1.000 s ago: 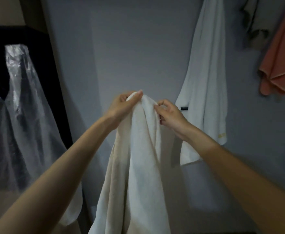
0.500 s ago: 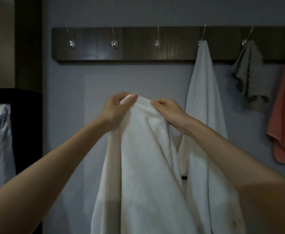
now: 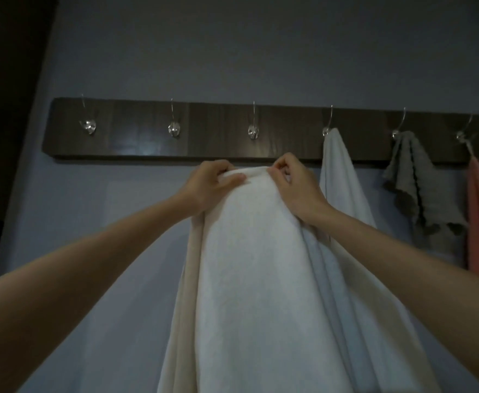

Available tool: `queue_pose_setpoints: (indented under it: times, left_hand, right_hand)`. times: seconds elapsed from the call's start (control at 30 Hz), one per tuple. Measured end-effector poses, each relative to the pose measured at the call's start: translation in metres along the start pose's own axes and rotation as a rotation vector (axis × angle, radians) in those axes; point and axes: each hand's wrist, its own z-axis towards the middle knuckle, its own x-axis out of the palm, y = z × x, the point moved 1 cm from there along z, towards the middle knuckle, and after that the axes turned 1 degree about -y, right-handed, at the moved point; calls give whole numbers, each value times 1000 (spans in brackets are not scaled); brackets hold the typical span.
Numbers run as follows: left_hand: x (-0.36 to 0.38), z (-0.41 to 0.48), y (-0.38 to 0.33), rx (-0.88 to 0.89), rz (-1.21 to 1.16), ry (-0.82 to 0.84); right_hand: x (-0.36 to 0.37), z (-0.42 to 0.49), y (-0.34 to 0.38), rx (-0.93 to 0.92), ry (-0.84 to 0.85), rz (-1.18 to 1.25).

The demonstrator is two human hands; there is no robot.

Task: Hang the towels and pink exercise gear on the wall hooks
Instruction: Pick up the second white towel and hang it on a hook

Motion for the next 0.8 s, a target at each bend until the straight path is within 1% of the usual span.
queue_pose_setpoints:
  times: [0.1,0.2,0.37,0.67,0.73,0.8]
  left_hand:
    - [-1,29,14,63,22,-58]
    - [-3,55,25,99,-13,-106]
    - [2,93,41,100,-33,-202]
    - [15,158,54,15,145,-287]
    - [21,170,56,6,164,-293]
    - [29,179,60,-26,186,-325]
  right_hand:
    - [6,27,-1,-68,-72,-51]
    - [10,56,-2,-144,-150,-79]
    - [17,99,-11,-204,-211,-89]
    - [28,164,-54,-211,-268,8]
    - [29,175,-65,-210,-283,2]
    - [32,181,-74,-216,-310,-78]
